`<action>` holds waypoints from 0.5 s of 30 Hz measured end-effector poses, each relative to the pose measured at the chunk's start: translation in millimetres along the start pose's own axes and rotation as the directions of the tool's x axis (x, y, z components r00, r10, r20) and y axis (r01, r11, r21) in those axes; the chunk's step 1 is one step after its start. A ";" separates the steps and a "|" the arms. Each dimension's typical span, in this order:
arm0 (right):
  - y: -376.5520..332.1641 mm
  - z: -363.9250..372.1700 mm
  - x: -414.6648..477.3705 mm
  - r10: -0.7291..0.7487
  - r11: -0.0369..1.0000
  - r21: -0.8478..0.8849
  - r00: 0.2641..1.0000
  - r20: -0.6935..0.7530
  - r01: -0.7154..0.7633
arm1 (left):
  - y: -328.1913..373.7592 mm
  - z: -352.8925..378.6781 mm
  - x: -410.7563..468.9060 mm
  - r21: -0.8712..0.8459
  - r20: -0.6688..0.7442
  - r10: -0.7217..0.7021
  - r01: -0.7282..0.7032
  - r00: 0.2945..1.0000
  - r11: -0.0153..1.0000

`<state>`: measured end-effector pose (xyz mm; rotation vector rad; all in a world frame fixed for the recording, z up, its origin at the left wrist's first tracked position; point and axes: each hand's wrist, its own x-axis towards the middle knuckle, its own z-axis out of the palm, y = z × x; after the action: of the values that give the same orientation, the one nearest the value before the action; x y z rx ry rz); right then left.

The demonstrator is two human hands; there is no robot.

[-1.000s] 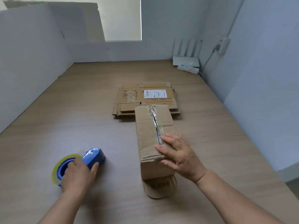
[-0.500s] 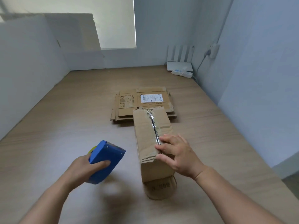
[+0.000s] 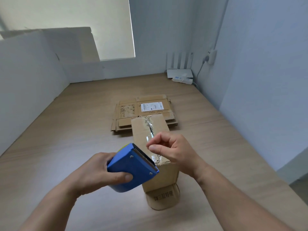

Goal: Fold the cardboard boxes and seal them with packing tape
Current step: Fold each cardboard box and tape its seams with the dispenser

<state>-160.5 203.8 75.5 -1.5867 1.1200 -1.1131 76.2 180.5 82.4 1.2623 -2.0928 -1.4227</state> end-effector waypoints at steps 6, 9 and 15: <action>7.7 2.0 2.0 0.010 0.999 -0.039 0.988 -0.154 -0.017 | 4.7 2.4 7.6 0.057 -0.051 -0.064 0.067 0.997 0.996; 12.4 1.1 2.6 0.049 0.997 -0.051 0.972 -0.229 -0.062 | 11.6 -1.1 13.6 0.063 -0.063 -0.102 0.106 0.993 0.992; 39.2 -46.6 -22.0 0.216 0.975 0.065 0.838 -0.501 -0.212 | -16.2 -64.5 -21.0 0.113 -0.044 -0.228 0.231 0.973 0.966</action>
<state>-216.9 209.4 44.2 -1.1454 1.5917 -1.4191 138.9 157.4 102.3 1.6081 -2.0917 -1.3768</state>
